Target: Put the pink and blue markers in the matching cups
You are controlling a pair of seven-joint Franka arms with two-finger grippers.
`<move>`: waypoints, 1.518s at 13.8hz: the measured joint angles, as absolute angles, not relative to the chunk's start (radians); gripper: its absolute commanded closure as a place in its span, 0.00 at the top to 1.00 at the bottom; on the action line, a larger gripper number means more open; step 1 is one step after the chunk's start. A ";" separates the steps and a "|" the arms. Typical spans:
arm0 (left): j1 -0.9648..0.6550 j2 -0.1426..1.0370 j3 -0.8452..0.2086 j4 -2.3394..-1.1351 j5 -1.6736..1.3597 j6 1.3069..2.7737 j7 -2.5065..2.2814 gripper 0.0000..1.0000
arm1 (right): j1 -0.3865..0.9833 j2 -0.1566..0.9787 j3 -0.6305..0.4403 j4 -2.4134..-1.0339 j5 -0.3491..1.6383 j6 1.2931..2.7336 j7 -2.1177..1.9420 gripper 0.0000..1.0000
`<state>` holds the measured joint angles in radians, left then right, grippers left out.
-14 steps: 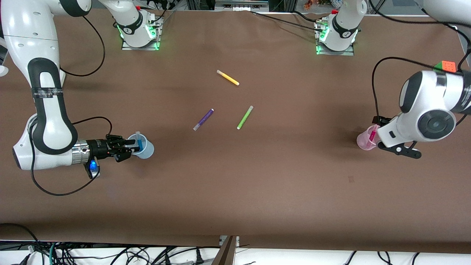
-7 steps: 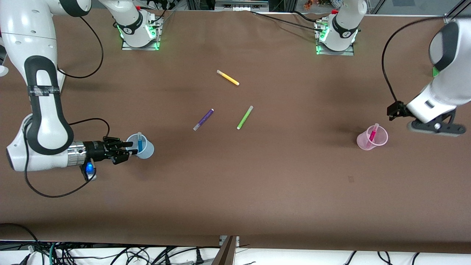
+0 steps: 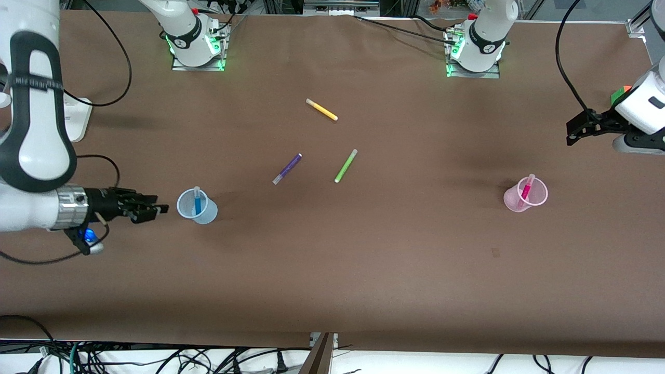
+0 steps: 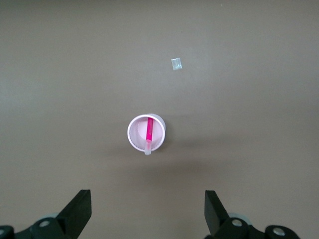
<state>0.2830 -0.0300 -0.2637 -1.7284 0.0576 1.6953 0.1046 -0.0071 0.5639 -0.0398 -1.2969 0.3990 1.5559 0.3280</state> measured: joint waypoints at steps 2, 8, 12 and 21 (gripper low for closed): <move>0.223 -0.029 -0.220 -1.725 0.057 1.685 0.076 1.00 | 0.016 0.486 -0.039 -1.297 0.296 1.495 0.300 0.86; 0.013 0.000 -0.021 -1.699 0.057 1.685 0.053 1.00 | 0.051 0.282 -0.042 -1.308 0.090 1.343 0.191 0.99; 0.013 0.023 -0.017 -1.673 0.057 1.685 0.050 1.00 | 0.054 0.176 -0.027 -1.454 0.007 1.381 0.178 0.99; 0.011 0.024 -0.017 -1.670 0.057 1.683 0.047 1.00 | 0.058 0.070 -0.016 -1.646 0.002 1.521 0.177 0.99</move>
<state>0.0110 0.0238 -0.0166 -1.6698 0.0571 1.6829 0.0466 0.0584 0.0699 -0.0156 -1.6465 0.0018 1.5209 0.1769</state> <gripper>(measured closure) 0.000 0.009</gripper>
